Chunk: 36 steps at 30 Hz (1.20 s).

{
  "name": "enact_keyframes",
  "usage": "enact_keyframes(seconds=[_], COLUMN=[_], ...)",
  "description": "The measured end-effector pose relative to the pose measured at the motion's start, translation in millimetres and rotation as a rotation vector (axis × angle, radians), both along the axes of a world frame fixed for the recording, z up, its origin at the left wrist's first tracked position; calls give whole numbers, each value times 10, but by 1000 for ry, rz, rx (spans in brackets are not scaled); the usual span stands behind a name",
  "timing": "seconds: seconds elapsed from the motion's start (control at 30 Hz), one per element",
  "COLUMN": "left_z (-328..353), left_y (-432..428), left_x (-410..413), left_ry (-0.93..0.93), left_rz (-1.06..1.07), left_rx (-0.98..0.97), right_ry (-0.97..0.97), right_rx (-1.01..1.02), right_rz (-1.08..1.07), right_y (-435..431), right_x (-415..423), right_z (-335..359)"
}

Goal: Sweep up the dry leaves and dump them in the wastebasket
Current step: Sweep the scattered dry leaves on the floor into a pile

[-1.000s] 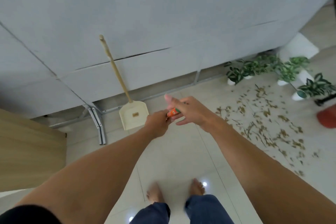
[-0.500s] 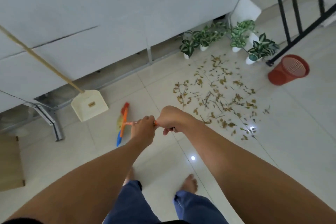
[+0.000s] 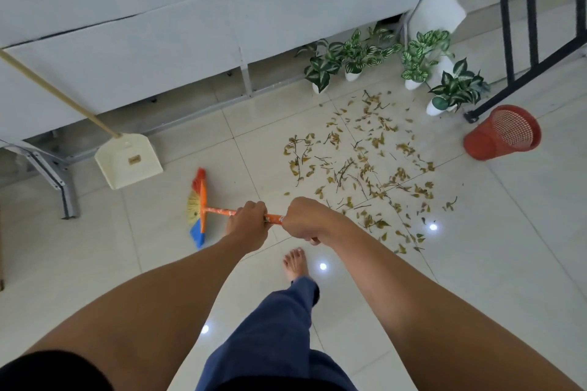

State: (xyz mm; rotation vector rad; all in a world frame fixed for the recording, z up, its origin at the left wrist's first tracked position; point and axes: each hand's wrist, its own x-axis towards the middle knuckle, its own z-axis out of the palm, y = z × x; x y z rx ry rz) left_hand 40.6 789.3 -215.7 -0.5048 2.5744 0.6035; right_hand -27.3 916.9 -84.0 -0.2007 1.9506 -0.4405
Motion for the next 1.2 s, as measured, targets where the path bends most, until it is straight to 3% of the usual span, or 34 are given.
enact_keyframes(seconds=[0.17, 0.37, 0.47, 0.57, 0.77, 0.87, 0.9, 0.97, 1.13, 1.2], left_z=[-110, -181, -204, -229, -264, -281, -277, -252, -181, -164], left_y=[261, 396, 492, 645, 997, 1179, 1235, 1338, 1639, 1753], left_x=[-317, -530, -528, -492, -580, -719, -782, -924, -1209, -1249], left_ry=[41, -29, -43, -22, 3, 43, 53, 69, 89, 126], left_rz=[120, -59, -35, 75, 255, 319, 331, 348, 360, 390], left_rx=[19, -7, -8, 0, 3, 7, -4, -13, -5, 22], right_ry=[-21, 452, 391, 128, -152, -444, -504, -418, 271, 377], right_rx=[-50, 59, 132, 98, -40, -237, -321, -439, -569, -619], right_rz=[31, 770, 856, 674, -49, -483, -538, -466, -378, -405], right_y=[170, 240, 267, 353, 774, 1081, 1199, 1421, 1682, 1694], right_x=[-439, -461, -520, -726, -850, -1016, -1070, -1110, -1127, -1181], right_z=[-42, -156, -273, -266, -370, -298, -308, -382, -529, -578])
